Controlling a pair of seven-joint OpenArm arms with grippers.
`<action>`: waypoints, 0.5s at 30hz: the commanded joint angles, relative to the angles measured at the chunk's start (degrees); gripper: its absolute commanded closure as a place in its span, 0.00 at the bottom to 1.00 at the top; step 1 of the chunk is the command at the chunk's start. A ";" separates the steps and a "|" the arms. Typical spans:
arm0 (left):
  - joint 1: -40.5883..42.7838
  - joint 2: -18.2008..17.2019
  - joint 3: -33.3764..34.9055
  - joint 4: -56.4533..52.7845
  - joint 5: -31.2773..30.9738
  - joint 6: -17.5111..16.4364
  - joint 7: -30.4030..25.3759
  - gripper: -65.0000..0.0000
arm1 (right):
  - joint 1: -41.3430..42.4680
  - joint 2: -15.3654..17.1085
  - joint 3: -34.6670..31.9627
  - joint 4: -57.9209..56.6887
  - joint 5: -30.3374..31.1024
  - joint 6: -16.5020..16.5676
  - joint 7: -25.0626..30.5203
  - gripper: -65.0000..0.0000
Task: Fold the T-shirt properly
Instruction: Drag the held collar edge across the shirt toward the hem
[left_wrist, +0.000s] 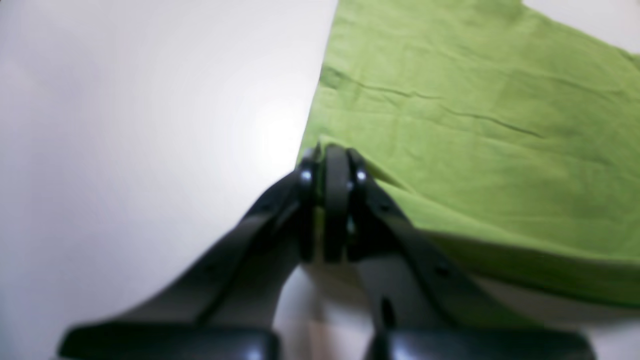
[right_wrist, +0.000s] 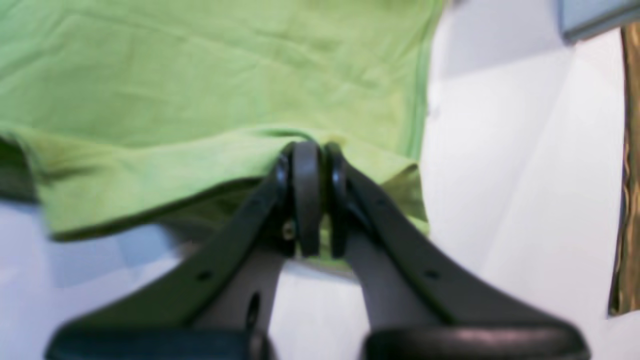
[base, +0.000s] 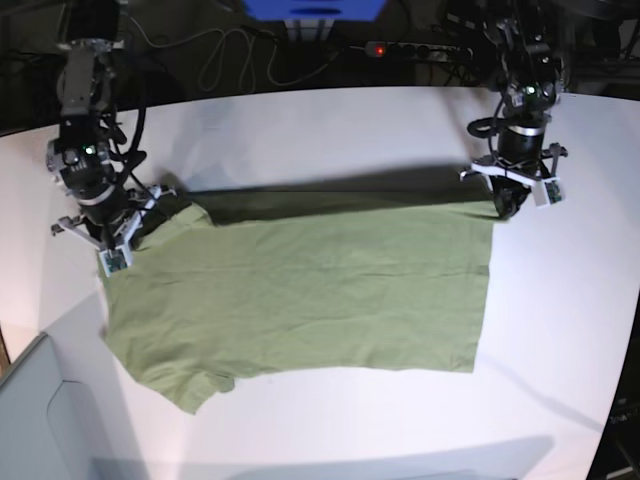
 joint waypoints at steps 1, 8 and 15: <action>-0.97 -0.43 -0.28 0.32 -0.21 0.03 -1.55 1.00 | 1.34 0.60 -0.09 0.14 0.17 0.60 1.25 1.00; -4.49 -0.52 -0.28 -2.58 -0.21 0.03 -1.55 1.00 | 6.18 0.51 -0.18 -2.94 0.17 0.60 1.25 1.00; -5.98 -0.52 -0.28 -2.76 -0.21 0.03 -1.55 1.00 | 9.16 0.34 -2.64 -6.28 0.17 0.60 1.25 1.00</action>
